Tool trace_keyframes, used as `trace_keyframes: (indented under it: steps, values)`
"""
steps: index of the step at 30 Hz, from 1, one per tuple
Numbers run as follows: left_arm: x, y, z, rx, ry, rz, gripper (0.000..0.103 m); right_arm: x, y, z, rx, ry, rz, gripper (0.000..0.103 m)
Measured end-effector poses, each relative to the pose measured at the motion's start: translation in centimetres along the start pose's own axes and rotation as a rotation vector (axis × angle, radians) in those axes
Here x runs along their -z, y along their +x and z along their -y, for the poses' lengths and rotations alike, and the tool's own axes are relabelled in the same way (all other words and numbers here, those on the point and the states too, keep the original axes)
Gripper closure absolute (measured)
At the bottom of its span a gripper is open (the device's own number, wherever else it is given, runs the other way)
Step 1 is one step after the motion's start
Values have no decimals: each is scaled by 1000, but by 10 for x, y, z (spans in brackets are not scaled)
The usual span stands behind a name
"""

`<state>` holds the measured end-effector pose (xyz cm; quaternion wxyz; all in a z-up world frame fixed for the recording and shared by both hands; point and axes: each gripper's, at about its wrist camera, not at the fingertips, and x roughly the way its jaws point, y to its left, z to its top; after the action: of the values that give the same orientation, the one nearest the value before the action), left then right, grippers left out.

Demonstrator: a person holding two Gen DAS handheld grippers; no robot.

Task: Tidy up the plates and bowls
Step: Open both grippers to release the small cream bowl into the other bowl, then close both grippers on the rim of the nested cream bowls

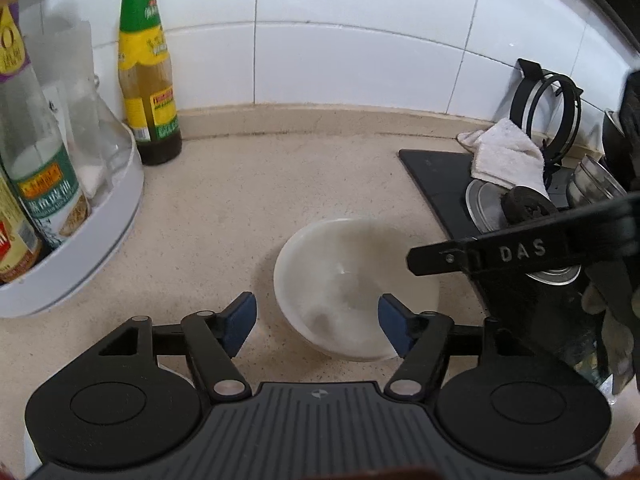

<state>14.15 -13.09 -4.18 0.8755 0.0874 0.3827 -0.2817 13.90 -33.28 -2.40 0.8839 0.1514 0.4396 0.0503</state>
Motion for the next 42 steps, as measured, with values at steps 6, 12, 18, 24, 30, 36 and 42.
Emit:
trace_keyframes:
  steps: [6, 12, 18, 24, 30, 36, 42]
  values:
    - [17, -15, 17, -39, 68, 73, 23, -2, 1, 4, -17, 2, -5, 58]
    - [41, -20, 38, -92, 130, 139, 19, -7, 13, 10, -39, 10, -25, 57]
    - [52, -8, 55, -133, 156, 177, 19, -16, 32, 10, -68, -4, -41, 57]
    - [59, 17, 49, -157, 64, 139, 19, -18, 50, 4, -103, -31, -75, 57]
    - [53, 25, 36, -74, -67, 104, 19, -17, 64, 4, -105, -72, -130, 58]
    - [58, -1, 10, 16, -177, 68, 18, -17, 65, 4, -105, -108, -149, 78]
    - [29, 15, -9, 34, -324, 39, 23, -16, 68, 8, -108, -126, -158, 87]
